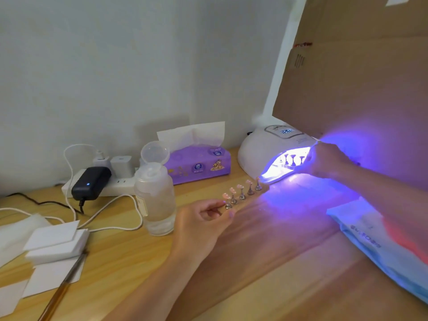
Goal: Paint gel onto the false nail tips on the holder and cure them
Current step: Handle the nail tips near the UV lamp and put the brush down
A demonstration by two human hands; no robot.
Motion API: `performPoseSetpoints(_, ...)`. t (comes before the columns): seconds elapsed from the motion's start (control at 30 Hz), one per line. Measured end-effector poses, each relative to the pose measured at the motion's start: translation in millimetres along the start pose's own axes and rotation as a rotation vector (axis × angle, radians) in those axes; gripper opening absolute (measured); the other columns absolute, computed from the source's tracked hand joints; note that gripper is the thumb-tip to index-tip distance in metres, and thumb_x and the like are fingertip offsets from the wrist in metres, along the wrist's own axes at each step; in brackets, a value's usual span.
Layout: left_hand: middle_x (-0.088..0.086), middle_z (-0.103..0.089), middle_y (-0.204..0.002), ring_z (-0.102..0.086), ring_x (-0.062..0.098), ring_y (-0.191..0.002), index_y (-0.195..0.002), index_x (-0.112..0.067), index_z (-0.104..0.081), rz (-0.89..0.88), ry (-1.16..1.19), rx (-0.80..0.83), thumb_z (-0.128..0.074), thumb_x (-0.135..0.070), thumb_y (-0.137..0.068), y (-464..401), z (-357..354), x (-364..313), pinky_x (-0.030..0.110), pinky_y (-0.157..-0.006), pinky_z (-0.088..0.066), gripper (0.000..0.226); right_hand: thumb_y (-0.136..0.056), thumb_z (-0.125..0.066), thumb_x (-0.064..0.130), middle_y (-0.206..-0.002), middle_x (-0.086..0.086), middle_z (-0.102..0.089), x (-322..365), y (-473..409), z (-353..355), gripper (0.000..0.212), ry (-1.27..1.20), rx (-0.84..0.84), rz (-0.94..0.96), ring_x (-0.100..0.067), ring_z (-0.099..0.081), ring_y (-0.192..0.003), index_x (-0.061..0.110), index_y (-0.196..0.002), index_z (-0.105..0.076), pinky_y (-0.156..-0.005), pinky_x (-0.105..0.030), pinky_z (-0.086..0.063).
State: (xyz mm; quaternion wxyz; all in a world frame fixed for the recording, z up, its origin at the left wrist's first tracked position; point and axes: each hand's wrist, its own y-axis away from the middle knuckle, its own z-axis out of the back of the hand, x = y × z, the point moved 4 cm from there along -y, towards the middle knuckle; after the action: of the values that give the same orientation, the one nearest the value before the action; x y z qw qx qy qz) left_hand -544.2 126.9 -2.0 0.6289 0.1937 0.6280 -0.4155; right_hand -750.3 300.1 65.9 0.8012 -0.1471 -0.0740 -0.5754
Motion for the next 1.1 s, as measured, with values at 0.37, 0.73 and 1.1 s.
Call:
performPoseSetpoints(0.37,-0.017,-0.056,-0.044,-0.047,-0.007,-0.044,-0.069,-0.032,-0.064,0.022,0.047,-0.028,-0.079,-0.013,-0.07,0.1,2.1,2.4,0.003,-0.046,-0.034,0.025,-0.075,-0.068,0.015,-0.024,0.003,-0.041,-18.2,17.1,13.2,0.027,0.064,0.175,-0.259,-0.013,-0.04,-0.035,0.007,-0.057,-0.05,-0.035,-0.015,-0.028)
performPoseSetpoints(0.73,-0.015,-0.057,-0.046,-0.047,-0.007,-0.045,-0.068,-0.032,-0.065,0.046,0.104,-0.039,-0.079,-0.012,-0.069,-1.2,2.6,8.1,0.004,-0.048,-0.035,0.025,-0.086,-0.061,0.014,-0.028,0.0,-0.045,-17.9,13.8,-23.3,0.027,-0.175,0.378,-0.456,-0.007,-0.032,-0.019,0.014,-0.064,-0.046,-0.029,-0.006,-0.022)
performPoseSetpoints(1.1,-0.014,-0.055,-0.043,-0.046,-0.006,-0.043,-0.068,-0.028,-0.065,0.074,0.101,-0.022,-0.078,-0.012,-0.07,-1.0,1.2,6.2,0.004,-0.045,-0.033,0.021,-0.086,-0.059,0.015,-0.055,-0.005,-0.049,-31.2,4.5,-31.8,0.027,-0.214,0.271,-0.503,-0.012,-0.037,-0.045,0.009,-0.063,-0.049,-0.042,-0.02,-0.029)
